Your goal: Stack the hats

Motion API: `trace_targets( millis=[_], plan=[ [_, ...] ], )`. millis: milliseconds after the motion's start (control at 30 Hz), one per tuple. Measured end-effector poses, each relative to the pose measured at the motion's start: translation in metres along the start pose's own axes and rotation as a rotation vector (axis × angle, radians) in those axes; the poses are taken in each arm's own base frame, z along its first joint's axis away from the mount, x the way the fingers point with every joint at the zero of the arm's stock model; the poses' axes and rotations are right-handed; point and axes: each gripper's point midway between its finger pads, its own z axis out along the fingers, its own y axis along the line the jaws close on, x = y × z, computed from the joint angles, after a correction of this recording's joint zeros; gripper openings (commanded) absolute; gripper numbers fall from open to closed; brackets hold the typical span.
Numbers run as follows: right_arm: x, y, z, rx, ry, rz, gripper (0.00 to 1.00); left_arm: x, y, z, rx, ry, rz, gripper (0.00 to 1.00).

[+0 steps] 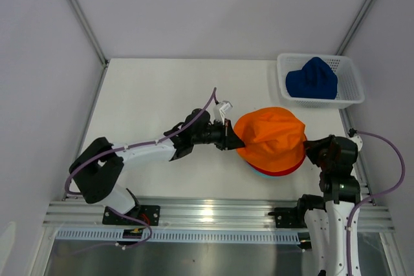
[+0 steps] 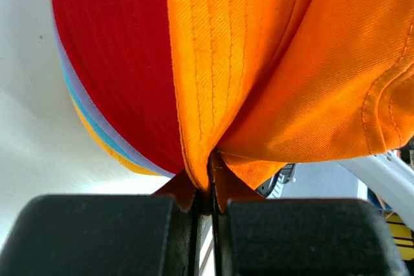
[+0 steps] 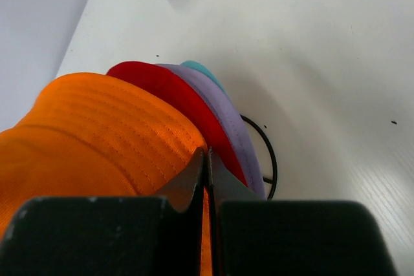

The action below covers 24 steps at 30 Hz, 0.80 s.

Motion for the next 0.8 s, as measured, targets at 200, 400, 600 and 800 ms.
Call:
trace_targets(
  millis=[200,400,600,800],
  plan=[
    [-0.001,0.005,0.017,-0.001,0.027,-0.032,0.0,0.006,0.001,0.003,0.012,0.011,-0.003,0.35],
    [-0.005,0.017,0.029,-0.047,0.044,-0.112,0.0,0.011,0.008,-0.018,-0.059,0.003,0.017,0.66],
    [-0.006,0.03,0.066,-0.073,0.116,-0.191,0.0,-0.042,-0.003,-0.072,-0.104,-0.18,0.071,0.75],
    [-0.011,0.053,0.095,-0.125,0.155,-0.277,0.0,-0.108,0.0,-0.099,-0.122,-0.355,0.089,0.73]
  ],
)
